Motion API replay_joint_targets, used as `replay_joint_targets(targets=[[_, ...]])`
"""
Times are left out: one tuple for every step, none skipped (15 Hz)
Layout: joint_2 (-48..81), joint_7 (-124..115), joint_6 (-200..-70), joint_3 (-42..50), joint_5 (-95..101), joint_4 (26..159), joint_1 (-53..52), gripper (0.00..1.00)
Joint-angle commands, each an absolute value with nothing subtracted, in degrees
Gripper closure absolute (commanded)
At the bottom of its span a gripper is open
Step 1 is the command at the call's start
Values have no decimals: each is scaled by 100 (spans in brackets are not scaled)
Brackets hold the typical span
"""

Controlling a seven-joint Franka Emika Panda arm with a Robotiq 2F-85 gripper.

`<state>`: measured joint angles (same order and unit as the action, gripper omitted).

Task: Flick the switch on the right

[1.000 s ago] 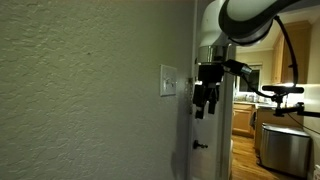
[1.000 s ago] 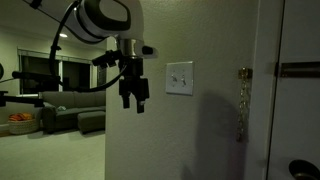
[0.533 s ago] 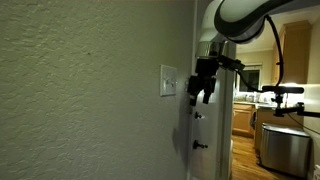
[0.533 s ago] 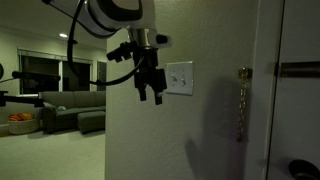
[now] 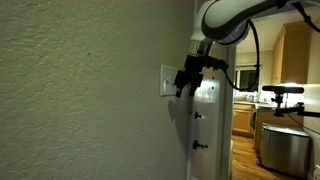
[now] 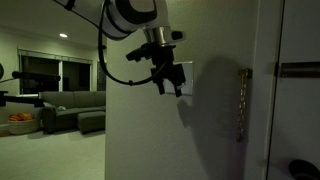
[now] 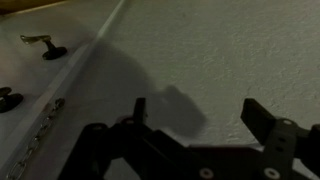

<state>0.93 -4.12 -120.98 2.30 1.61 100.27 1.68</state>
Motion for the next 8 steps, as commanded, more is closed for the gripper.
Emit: replay_joint_targets(targets=[[292,-438,-12267,289,185,9676,235,29],[317,-434,-12287,308,190,9615,240,34],[340,-435,-12296,323,182,9558,243,43],[353,-424,-12303,340,151,9502,250,49],[369,-426,-12313,352,147,9458,251,55],[391,-407,-12334,364,105,9409,257,62],[419,-412,-12341,373,88,9360,262,68],[443,-399,-12367,378,47,9316,274,65]])
